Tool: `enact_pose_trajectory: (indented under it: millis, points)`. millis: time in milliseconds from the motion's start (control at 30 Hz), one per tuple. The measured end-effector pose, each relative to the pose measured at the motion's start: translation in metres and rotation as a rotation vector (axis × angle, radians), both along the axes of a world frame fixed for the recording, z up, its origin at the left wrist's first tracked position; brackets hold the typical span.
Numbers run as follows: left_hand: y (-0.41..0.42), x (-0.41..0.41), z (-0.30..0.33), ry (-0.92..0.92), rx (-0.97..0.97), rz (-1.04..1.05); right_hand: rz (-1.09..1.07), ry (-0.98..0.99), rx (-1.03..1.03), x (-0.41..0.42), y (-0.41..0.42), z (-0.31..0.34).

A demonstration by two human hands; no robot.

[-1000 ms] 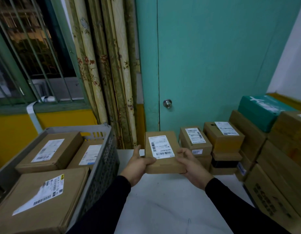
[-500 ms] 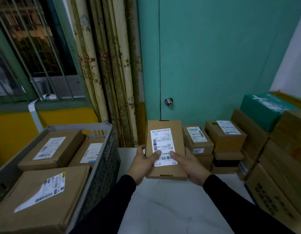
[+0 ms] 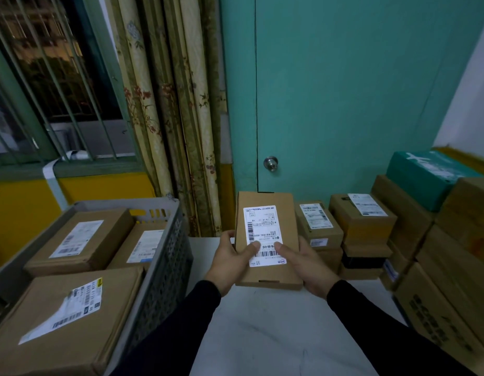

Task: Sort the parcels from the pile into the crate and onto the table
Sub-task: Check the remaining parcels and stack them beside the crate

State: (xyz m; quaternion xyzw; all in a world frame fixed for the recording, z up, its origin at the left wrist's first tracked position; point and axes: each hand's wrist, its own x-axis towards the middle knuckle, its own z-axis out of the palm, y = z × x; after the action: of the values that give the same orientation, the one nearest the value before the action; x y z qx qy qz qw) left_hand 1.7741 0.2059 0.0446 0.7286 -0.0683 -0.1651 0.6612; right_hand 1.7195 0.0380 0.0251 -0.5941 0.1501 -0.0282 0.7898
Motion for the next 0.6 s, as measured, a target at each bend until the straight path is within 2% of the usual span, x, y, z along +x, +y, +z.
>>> enact_pose_trajectory:
  millis: [133,267,400,600]
  points:
    - [0.001,0.001,-0.003,0.058,-0.015,-0.011,-0.002,0.019,-0.009,0.000,-0.001,-0.002]
    - [0.006,0.006,-0.001,0.098,-0.122,0.018,0.083,0.017,-0.019,-0.005,-0.001,0.004]
    - [0.009,0.014,0.012,0.011,-0.138,0.080,0.202,0.010,-0.067,-0.007,0.004,0.011]
    - [0.012,0.009,0.013,-0.053,-0.036,-0.033,0.035,-0.106,-0.090,0.003,0.005,0.022]
